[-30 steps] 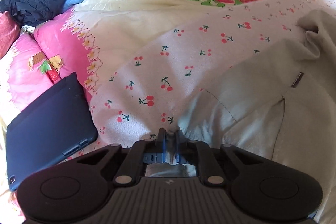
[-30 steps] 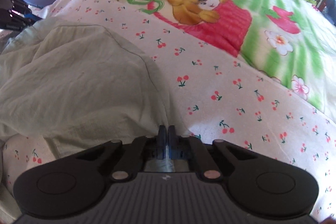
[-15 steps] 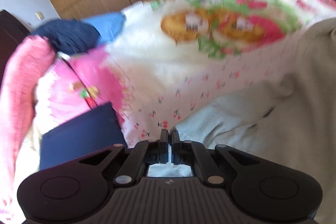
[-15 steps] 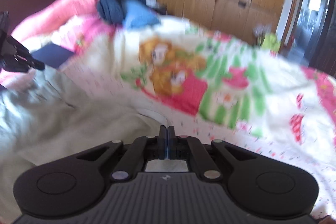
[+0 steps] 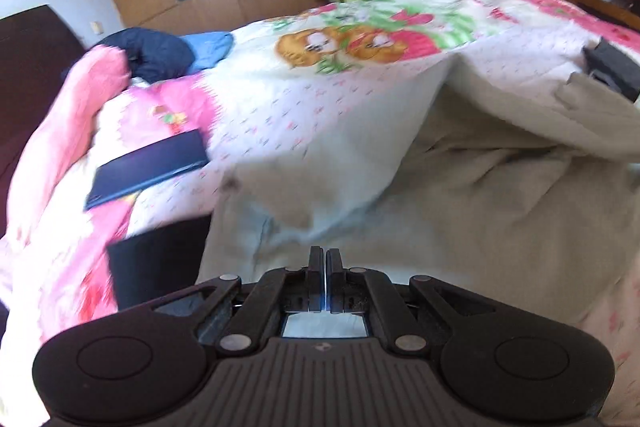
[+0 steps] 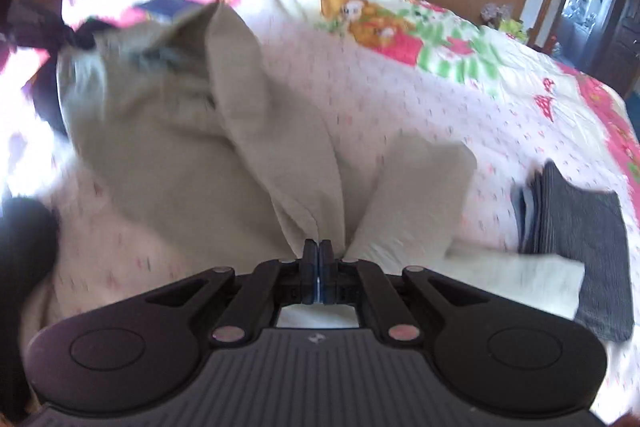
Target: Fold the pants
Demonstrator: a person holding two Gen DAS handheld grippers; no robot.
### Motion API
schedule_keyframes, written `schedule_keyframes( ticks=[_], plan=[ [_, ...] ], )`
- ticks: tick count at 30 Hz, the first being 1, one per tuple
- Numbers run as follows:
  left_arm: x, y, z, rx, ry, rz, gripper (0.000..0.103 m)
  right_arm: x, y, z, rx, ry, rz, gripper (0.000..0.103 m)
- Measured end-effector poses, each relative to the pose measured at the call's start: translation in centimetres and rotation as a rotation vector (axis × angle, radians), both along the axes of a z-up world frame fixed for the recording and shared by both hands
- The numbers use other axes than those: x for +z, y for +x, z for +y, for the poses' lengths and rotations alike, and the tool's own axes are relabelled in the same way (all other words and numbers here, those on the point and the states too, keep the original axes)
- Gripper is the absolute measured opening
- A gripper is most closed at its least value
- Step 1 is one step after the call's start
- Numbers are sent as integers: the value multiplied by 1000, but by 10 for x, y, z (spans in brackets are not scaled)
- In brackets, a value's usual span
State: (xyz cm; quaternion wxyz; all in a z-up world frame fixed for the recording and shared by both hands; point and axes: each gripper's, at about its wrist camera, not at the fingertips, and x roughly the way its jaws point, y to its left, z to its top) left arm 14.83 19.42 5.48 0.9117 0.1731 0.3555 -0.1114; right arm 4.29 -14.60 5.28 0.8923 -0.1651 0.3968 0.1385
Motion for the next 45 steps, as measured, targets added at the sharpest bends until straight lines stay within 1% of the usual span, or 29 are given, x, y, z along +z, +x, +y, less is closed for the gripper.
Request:
schedule_keyframes(
  ticks=[2, 3, 5, 6, 7, 8, 10, 11, 12, 14, 15, 16, 18, 19, 20, 21, 22, 23, 24, 25, 26, 29, 31, 32, 34, 36, 38, 42, 45],
  plan=[
    [-4, -8, 4, 12, -18, -1, 18, -10, -3, 8, -29, -141, -11, 5],
    [-5, -15, 4, 4, -24, -12, 19, -9, -5, 10, -41, -165, -34, 7],
    [-4, -25, 1, -15, 21, -67, 21, 0, -2, 23, -41, -211, -73, 15],
    [-3, -27, 1, -22, 43, -93, 23, 5, -5, 30, -19, -213, -107, 17],
    [-3, -26, -1, -30, 68, -119, 24, 10, -3, 41, 22, -207, -140, 25],
    [-4, -24, -1, -47, 95, -144, 29, 14, 1, 57, 74, -211, -173, 34],
    [-12, -19, -11, -101, 219, -201, 39, 15, 11, 88, 193, -233, -239, 39],
    [-16, -16, -16, -134, 278, -228, 47, 13, 18, 103, 242, -239, -264, 40],
    [-21, -12, -22, -172, 326, -242, 51, 9, 29, 119, 288, -242, -283, 40],
    [-28, -5, -33, -245, 351, -233, 53, -4, 50, 149, 359, -260, -312, 42],
    [-31, -2, -38, -276, 365, -238, 56, -12, 62, 163, 388, -278, -329, 42],
    [-36, 0, -44, -301, 393, -253, 59, -19, 72, 178, 419, -295, -348, 42],
    [-51, 7, -54, -358, 486, -290, 70, -31, 91, 200, 484, -346, -398, 49],
    [-58, 12, -57, -377, 522, -296, 70, -35, 101, 208, 498, -366, -428, 54],
    [-65, 19, -60, -391, 547, -294, 70, -39, 110, 214, 499, -384, -454, 55],
    [-71, 26, -60, -390, 572, -295, 70, -43, 119, 220, 493, -404, -470, 53],
    [-75, 33, -61, -378, 591, -302, 69, -47, 126, 227, 484, -425, -473, 48],
    [-75, 40, -59, -362, 593, -299, 62, -48, 134, 230, 477, -429, -459, 20],
    [-70, 46, -55, -341, 575, -293, 47, -45, 139, 233, 467, -414, -424, 3],
    [-62, 51, -50, -316, 548, -285, 41, -37, 144, 232, 449, -370, -384, 4],
    [-52, 53, -41, -289, 518, -291, 36, -26, 143, 229, 436, -312, -368, 4],
    [-22, 46, -20, -238, 472, -352, 35, 2, 120, 219, 438, -211, -379, 4],
    [-6, 32, -7, -222, 422, -365, 35, 16, 96, 219, 464, -144, -368, 4],
    [-4, 23, -2, -219, 417, -370, 35, 18, 83, 223, 490, -131, -362, 4],
    [-14, 7, 5, -223, 472, -370, 35, 11, 63, 232, 533, -114, -347, 4],
    [-32, -1, 10, -219, 522, -314, 35, -6, 51, 243, 551, -64, -262, 4],
    [-49, -11, 14, -219, 563, -274, 35, -27, 40, 256, 568, -63, -202, 4],
    [-66, -31, 17, -267, 652, -279, 35, -48, 25, 267, 580, -81, -166, 4],
    [-64, -32, 18, -279, 670, -293, 36, -49, 30, 272, 572, -82, -143, 4]
  ],
)
